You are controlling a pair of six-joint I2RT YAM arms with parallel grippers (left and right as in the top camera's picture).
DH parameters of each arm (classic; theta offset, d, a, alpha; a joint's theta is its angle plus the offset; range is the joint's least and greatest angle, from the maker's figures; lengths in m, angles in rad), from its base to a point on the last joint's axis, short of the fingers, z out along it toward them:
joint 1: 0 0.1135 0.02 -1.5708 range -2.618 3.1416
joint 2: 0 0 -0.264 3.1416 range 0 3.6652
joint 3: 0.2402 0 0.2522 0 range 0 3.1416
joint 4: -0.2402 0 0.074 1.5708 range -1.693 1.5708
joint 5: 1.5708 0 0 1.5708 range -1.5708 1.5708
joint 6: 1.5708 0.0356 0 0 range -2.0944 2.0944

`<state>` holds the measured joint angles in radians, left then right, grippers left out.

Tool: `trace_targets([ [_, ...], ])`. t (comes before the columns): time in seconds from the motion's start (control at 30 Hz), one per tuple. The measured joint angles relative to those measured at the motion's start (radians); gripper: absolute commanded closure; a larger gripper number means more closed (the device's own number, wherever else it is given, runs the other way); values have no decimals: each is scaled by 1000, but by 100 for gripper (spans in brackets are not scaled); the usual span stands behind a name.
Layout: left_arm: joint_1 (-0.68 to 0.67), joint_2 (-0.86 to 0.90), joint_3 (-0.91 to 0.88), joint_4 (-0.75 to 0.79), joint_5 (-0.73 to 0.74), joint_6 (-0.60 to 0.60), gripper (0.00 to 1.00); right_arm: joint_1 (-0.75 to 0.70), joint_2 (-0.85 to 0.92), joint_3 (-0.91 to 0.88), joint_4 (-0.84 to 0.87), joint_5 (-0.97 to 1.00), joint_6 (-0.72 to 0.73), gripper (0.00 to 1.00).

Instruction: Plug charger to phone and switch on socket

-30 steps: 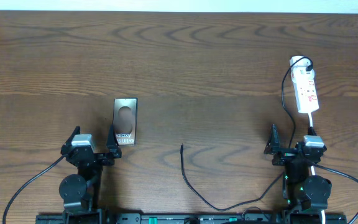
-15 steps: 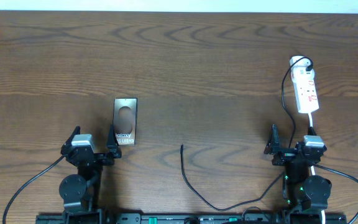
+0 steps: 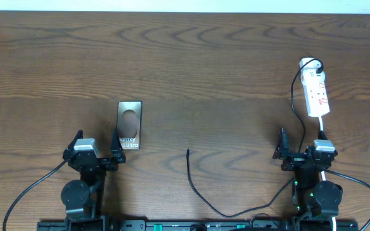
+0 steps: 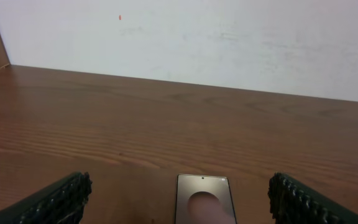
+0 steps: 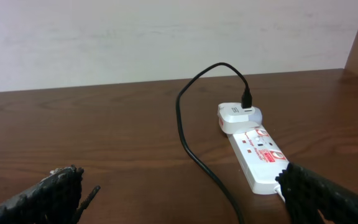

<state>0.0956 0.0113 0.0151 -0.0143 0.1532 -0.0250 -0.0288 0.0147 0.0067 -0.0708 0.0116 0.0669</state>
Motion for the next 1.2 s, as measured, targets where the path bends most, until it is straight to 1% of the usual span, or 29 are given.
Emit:
trace_targets([
  [0.5,0,0,0,-1,-3,0,7,0,0,0,0,0,0,1],
  [0.8,0,24,44,-43,-29,0,6,0,0,0,0,0,0,1],
  [0.97,0,135,167,-46,-29,0,7,0,-1,0,0,0,0,1],
  [1.2,0,395,404,-62,-25,0,7,0,-2,0,0,0,0,1],
])
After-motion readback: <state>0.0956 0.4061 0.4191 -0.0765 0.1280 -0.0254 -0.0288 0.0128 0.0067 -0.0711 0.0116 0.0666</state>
